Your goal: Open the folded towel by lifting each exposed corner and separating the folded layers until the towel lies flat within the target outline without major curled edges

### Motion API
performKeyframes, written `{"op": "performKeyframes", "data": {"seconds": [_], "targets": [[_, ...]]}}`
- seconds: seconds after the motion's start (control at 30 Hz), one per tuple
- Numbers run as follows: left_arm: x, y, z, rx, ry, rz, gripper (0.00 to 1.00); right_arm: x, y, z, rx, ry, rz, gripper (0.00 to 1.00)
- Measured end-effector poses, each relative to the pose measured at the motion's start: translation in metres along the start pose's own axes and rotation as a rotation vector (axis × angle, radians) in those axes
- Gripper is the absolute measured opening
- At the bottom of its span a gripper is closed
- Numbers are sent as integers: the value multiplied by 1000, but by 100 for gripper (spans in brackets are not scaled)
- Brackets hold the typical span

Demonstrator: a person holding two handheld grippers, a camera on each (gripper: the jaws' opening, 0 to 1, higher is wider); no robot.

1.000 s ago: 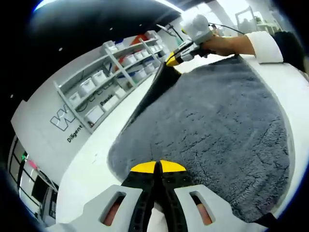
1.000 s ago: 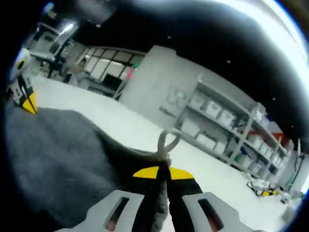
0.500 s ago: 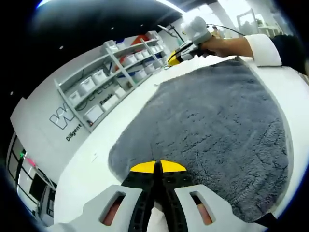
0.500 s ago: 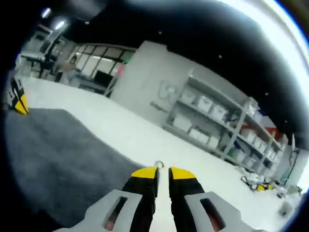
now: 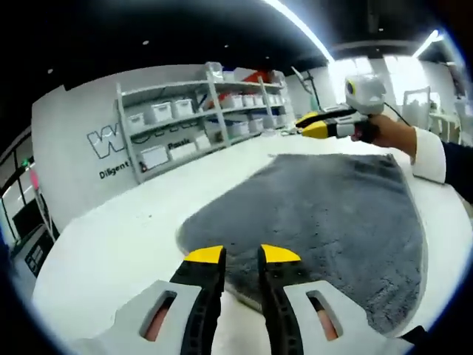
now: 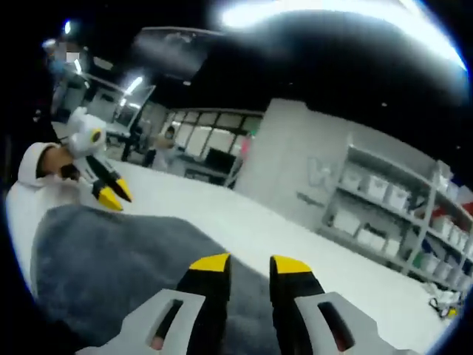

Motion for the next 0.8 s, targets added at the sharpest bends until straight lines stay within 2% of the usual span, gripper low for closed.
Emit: {"op": "performKeyframes", "data": {"seconds": [0.03, 0.07, 0.1, 0.13, 0.17, 0.27, 0.4, 0.5, 0.53, 0.57, 0.63, 0.8], "targets": [[0, 0, 1, -1, 1, 6, 20, 2, 0, 0, 4, -7, -1, 19], [1, 1, 1, -2, 6, 12, 21, 12, 6, 0, 51, -45, 3, 19], [0, 1, 1, -3, 9, 17, 22, 14, 8, 0, 60, -53, 3, 20], [-3, 3, 2, 1, 30, 41, 22, 25, 16, 1, 107, -98, -5, 21], [-7, 3, 1, -2, 48, 70, 22, 27, 18, 1, 122, -104, -9, 22], [-14, 2, -1, -17, 88, 140, 23, 32, 32, 0, 188, -108, -43, 30], [-14, 4, -2, -8, 83, 121, 30, 33, 44, 3, 250, -87, -78, 44], [-15, 6, -5, -2, 86, 140, 36, 38, 56, 5, 315, -77, -157, 49], [-17, 8, -7, 9, 85, 141, 39, 38, 57, 5, 318, -76, -160, 50], [-13, 13, -9, 42, 84, 123, 42, 38, 60, 5, 329, -66, -168, 51], [-15, 18, -11, 67, 80, 98, 47, 38, 63, 6, 341, -50, -230, 50], [-20, 21, -13, 80, 93, 125, 44, 41, 72, 7, 363, -38, -379, 44]]}}
Point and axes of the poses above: the point that each gripper's makers call its tool centre point, and the gripper's own axes: z roughly backward along the fingers, x roughly to its left, y roughly out of its underside, the point moved 4 cm from there along z, roughly backward along the fingers, and after that the axes turned 9 degrees about -x, right-handed, at the moved point
